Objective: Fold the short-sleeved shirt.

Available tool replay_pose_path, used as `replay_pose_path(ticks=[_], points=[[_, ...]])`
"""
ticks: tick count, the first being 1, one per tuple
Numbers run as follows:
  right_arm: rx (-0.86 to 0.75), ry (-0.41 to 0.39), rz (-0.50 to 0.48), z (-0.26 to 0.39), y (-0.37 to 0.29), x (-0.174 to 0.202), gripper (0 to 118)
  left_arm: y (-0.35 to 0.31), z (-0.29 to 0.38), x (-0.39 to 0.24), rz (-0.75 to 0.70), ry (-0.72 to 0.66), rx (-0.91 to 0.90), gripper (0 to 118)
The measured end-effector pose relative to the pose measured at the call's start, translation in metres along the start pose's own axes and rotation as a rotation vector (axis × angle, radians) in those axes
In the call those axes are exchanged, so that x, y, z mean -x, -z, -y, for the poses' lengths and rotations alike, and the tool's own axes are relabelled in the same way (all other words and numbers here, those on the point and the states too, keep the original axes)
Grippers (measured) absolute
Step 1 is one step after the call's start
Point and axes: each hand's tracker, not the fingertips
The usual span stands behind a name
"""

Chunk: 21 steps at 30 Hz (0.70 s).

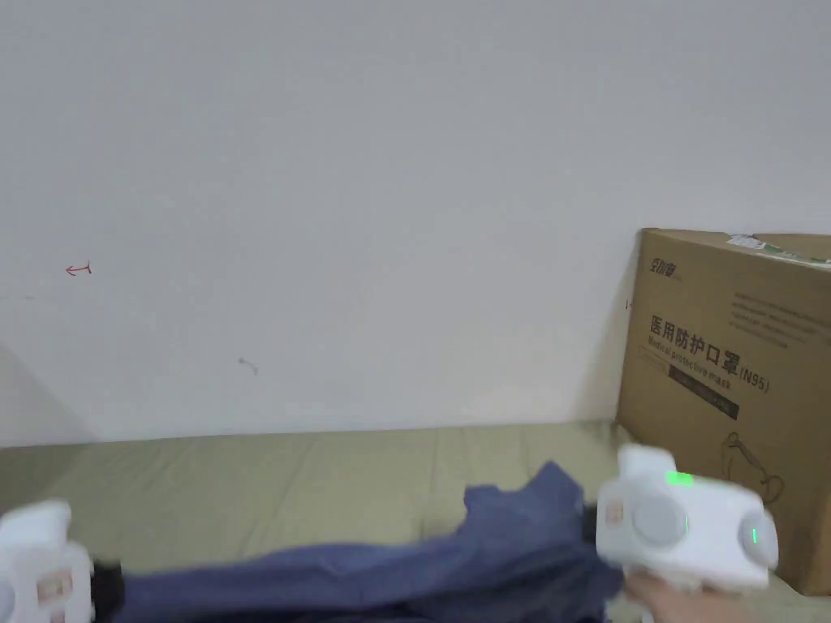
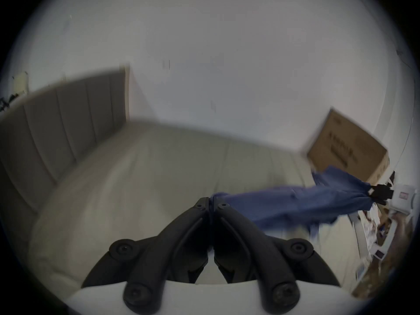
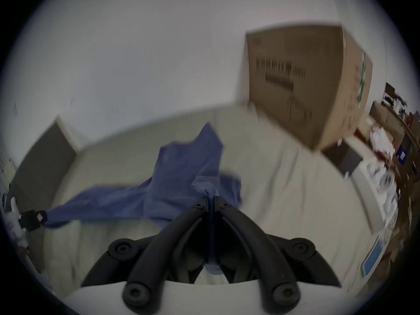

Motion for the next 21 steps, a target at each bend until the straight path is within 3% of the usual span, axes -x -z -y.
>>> replay_pose_path(ticks=[3, 6, 10, 12, 14, 19, 21], points=[[0.123, -0.071, -0.056, 0.09, -0.005, -0.031, 2, 0.0, 0.082, 0.025, 0.064, -0.019, 0.124, 1], [0.22, -0.041, -0.124, 0.164, -0.046, -0.069, 2, -0.035, 0.142, 0.043, 0.087, 0.054, 0.173, 1], [0.233, -0.158, -0.153, 0.225, -0.122, -0.109, 2, -0.1, 0.194, 0.066, 0.092, 0.122, 0.224, 1], [0.24, -0.171, -0.157, 0.245, -0.159, -0.124, 2, -0.135, 0.215, 0.075, 0.074, 0.169, 0.256, 1], [0.261, -0.144, -0.168, 0.259, -0.185, -0.138, 2, -0.159, 0.225, 0.085, 0.086, 0.15, 0.269, 1], [0.391, 0.033, -0.185, 0.29, -0.218, -0.153, 2, -0.194, 0.242, 0.092, 0.089, 0.084, 0.326, 1], [0.374, 0.026, -0.174, 0.298, -0.217, -0.152, 2, -0.199, 0.247, 0.09, 0.082, 0.081, 0.321, 1]])
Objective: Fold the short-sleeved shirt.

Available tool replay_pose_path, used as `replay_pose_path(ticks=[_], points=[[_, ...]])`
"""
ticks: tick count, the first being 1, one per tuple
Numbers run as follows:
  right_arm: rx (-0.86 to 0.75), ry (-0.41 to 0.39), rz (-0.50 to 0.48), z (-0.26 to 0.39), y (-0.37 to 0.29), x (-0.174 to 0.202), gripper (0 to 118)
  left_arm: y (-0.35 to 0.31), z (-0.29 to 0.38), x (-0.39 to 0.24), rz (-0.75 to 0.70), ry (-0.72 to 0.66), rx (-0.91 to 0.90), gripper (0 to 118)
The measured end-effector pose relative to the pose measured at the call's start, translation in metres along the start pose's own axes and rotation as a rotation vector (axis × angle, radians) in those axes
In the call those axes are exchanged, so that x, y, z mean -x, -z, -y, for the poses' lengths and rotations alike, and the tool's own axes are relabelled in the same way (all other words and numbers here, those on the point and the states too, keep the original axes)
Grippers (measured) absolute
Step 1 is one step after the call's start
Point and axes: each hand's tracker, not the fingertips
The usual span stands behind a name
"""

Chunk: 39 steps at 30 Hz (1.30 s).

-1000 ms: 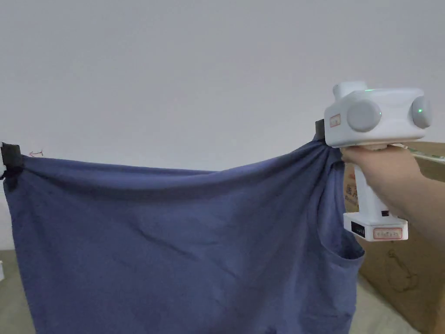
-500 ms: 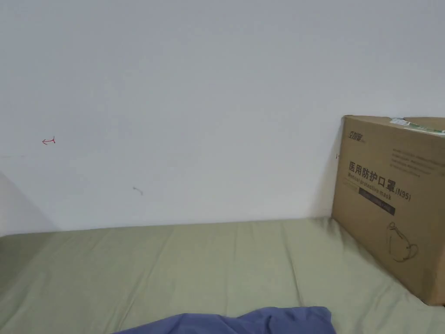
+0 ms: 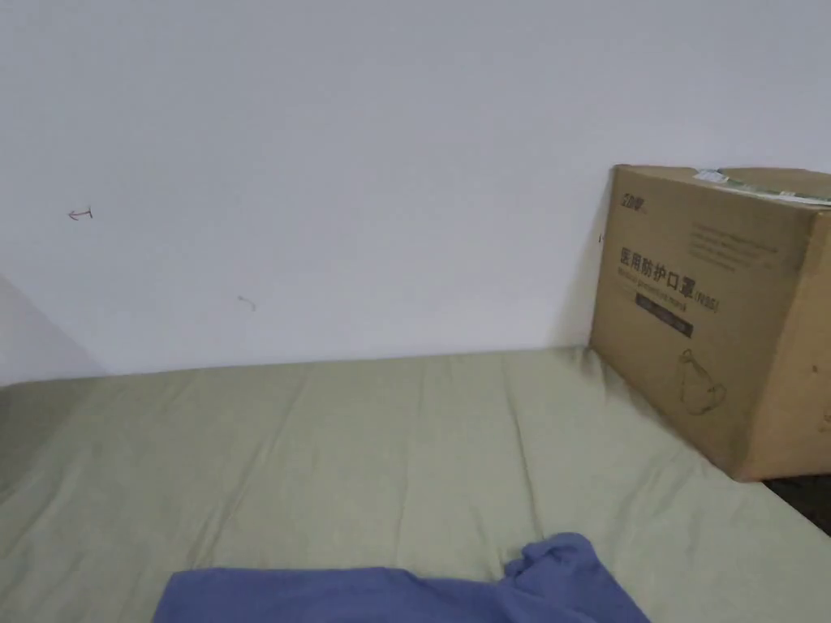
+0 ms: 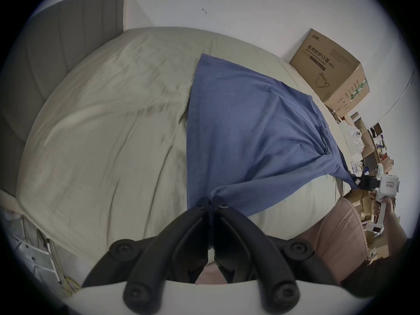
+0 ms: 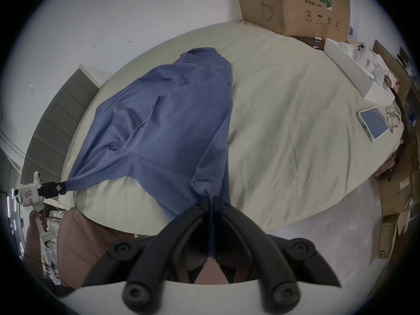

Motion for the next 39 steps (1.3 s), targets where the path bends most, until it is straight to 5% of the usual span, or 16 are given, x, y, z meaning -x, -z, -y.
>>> replay_pose_path(ticks=[1, 3, 5, 6, 10, 13, 15, 16, 17, 18, 21, 23, 27, 31, 37, 39], points=[[-0.01, -0.002, 0.016, 0.001, 0.002, 0.002, 3, 0.001, -0.001, 0.0, -0.007, 0.005, -0.002, 4], [-0.006, 0.006, 0.037, -0.002, 0.006, 0.006, 21, 0.001, -0.003, 0.0, 0.0, -0.02, 0.001, 40], [-0.029, 0.043, 0.083, -0.006, 0.003, 0.01, 102, -0.004, -0.007, -0.002, -0.016, -0.039, -0.022, 91], [-0.041, 0.045, 0.076, -0.008, 0.0, 0.012, 116, -0.009, -0.007, -0.003, -0.002, -0.058, -0.046, 96], [-0.233, 0.043, 0.044, -0.021, -0.036, 0.031, 117, -0.042, -0.018, -0.013, 0.07, -0.126, -0.166, 98], [-0.335, 0.047, -0.006, -0.035, -0.071, 0.05, 114, -0.074, -0.03, -0.032, 0.117, -0.15, -0.329, 100], [-0.515, 0.064, -0.068, -0.036, -0.096, 0.066, 98, -0.097, -0.033, -0.049, 0.105, -0.131, -0.502, 89], [-0.622, 0.079, -0.109, -0.035, -0.109, 0.074, 54, -0.108, -0.032, -0.06, 0.102, -0.124, -0.583, 70], [-0.678, 0.061, -0.131, -0.036, -0.118, 0.083, 0, -0.119, -0.03, -0.07, 0.096, -0.102, -0.683, 30], [-0.724, 0.032, -0.127, -0.038, -0.125, 0.093, 0, -0.128, -0.026, -0.08, 0.098, -0.07, -0.781, 0], [-0.852, -0.037, -0.03, -0.037, -0.137, 0.118, 0, -0.14, -0.023, -0.113, -0.021, 0.035, -0.927, 0], [-0.832, -0.093, -0.142, -0.043, -0.139, 0.125, 0, -0.144, -0.024, -0.119, 0.007, 0.089, -0.951, 0], [-0.818, -0.176, -0.115, -0.048, -0.135, 0.139, 0, -0.133, -0.072, -0.138, 0.003, 0.176, -0.856, 0], [-0.803, -0.284, -0.081, -0.054, -0.117, 0.146, 0, -0.083, -0.174, -0.124, 0.039, 0.23, -0.66, 0], [-0.741, -0.399, -0.042, -0.068, -0.074, 0.153, 0, 0.083, -0.312, -0.06, 0.042, 0.077, -0.195, 2], [-0.713, -0.408, -0.029, -0.073, -0.057, 0.153, 0, 0.138, -0.333, -0.04, -0.043, 0.055, -0.109, 76]])
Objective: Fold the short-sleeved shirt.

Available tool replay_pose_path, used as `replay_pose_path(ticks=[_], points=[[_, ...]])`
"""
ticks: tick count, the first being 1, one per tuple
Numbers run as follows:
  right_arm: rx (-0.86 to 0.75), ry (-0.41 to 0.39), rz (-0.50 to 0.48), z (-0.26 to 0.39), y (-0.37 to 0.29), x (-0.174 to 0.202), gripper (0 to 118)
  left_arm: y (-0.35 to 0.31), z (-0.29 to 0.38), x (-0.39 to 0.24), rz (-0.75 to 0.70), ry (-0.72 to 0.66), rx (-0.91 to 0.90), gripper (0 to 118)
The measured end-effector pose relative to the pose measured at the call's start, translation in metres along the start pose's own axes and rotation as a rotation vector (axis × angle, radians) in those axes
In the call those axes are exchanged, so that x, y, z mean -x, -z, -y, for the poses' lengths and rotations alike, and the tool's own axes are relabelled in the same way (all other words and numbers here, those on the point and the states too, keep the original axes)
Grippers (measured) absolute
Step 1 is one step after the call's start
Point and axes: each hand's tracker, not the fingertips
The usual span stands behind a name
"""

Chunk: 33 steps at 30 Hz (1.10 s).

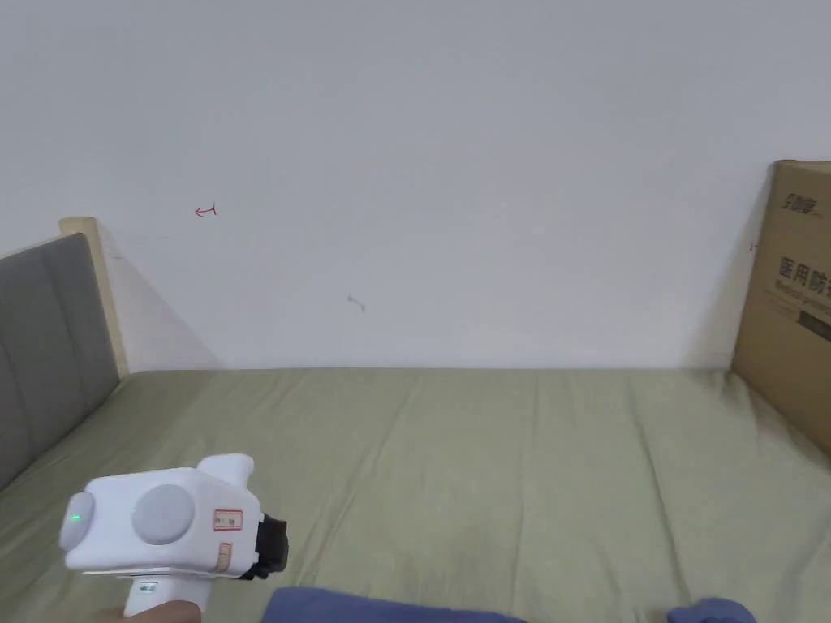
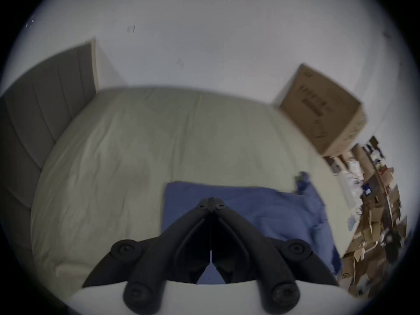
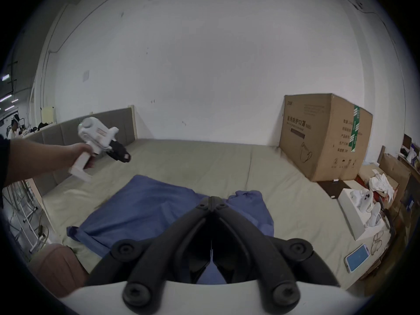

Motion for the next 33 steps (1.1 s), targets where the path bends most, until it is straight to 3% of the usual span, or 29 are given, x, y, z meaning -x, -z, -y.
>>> replay_pose_path(ticks=[1, 2, 9, 12, 15, 18, 19, 21, 22, 23, 28, 31, 32, 33], points=[[0.018, 0.003, -0.005, 0.003, 0.007, -0.001, 0, 0.022, -0.004, 0.006, -0.028, -0.002, 0.023, 107], [0.044, 0.014, -0.016, 0.007, 0.015, -0.002, 0, 0.047, -0.007, 0.014, -0.07, -0.012, 0.073, 116], [0.162, 0.095, -0.048, 0.033, 0.052, -0.012, 0, 0.132, -0.002, 0.048, -0.129, -0.006, 0.155, 113], [0.189, 0.131, -0.055, 0.041, 0.06, -0.015, 0, 0.156, 0.016, 0.051, -0.057, 0.0, 0.263, 118], [0.218, 0.162, -0.046, 0.048, 0.066, -0.017, 0, 0.16, 0.031, 0.034, -0.126, 0.176, 0.185, 118], [0.25, 0.229, -0.051, 0.053, 0.068, -0.02, 0, 0.161, 0.023, 0.029, -0.164, 0.105, 0.204, 117], [0.254, 0.246, -0.056, 0.054, 0.067, -0.021, 0, 0.156, 0.023, 0.03, -0.162, 0.118, 0.199, 111], [0.254, 0.263, -0.047, 0.054, 0.066, -0.022, 0, 0.144, 0.024, 0.018, -0.147, 0.194, 0.15, 80], [0.252, 0.27, -0.042, 0.053, 0.065, -0.023, 0, 0.136, 0.025, 0.012, -0.153, 0.224, 0.109, 54], [0.249, 0.277, -0.04, 0.053, 0.064, -0.026, 0, 0.126, 0.029, 0.007, -0.148, 0.235, 0.076, 0], [0.211, 0.369, -0.098, 0.031, 0.082, -0.051, 0, 0.114, 0.032, -0.009, -0.048, 0.298, 0.143, 1], [0.207, 0.496, -0.075, -0.004, 0.128, -0.099, 0, 0.093, 0.041, -0.009, -0.164, 0.377, 0.031, 1], [0.267, 0.486, -0.043, -0.013, 0.157, -0.119, 22, 0.085, 0.038, -0.005, -0.162, 0.357, 0.01, 1], [0.321, 0.481, -0.039, -0.017, 0.182, -0.137, 63, 0.079, 0.034, -0.003, -0.137, 0.327, 0.018, 1]])
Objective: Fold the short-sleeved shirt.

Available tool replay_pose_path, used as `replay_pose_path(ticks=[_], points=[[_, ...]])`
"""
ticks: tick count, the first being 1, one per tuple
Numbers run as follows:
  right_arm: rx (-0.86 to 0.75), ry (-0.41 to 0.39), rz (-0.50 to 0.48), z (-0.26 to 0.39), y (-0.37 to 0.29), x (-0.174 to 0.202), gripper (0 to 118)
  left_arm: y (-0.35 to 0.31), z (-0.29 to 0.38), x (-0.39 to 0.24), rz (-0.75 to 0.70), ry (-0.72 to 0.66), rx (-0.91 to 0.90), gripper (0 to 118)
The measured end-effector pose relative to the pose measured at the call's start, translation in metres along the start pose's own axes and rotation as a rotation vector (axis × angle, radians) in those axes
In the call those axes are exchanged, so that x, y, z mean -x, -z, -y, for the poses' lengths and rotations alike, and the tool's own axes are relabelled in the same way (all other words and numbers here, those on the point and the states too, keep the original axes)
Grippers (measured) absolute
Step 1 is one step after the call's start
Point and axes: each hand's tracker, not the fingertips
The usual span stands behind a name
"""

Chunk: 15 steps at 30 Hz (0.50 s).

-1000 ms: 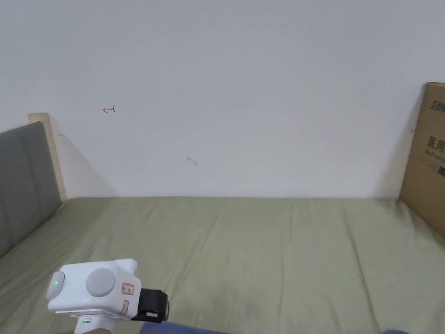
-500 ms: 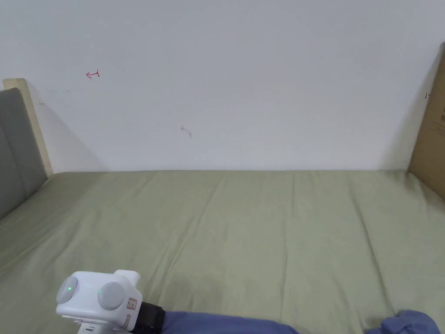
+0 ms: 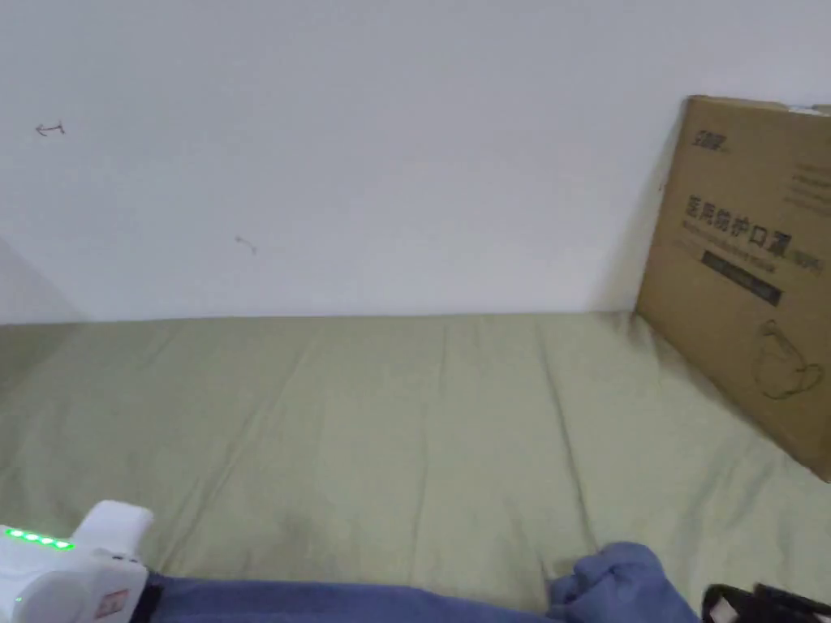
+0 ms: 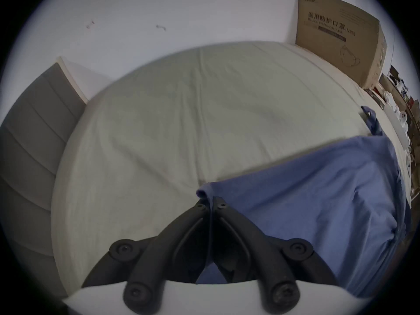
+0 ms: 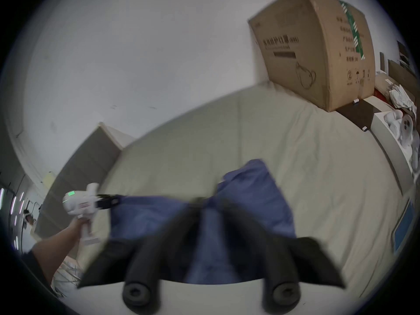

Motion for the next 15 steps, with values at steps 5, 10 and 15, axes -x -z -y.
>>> replay_pose_path(ticks=[5, 10, 15], points=[[0.176, 0.002, 0.256, -0.041, 0.099, -0.062, 116, -0.03, 0.007, 0.007, 0.002, -0.031, -0.009, 1], [0.45, -0.051, 0.382, -0.027, 0.163, -0.086, 112, -0.031, 0.022, 0.012, -0.004, -0.02, 0.031, 1], [0.44, -0.077, 0.38, -0.016, 0.178, -0.079, 64, -0.024, 0.036, 0.012, 0.011, 0.005, 0.093, 1]])
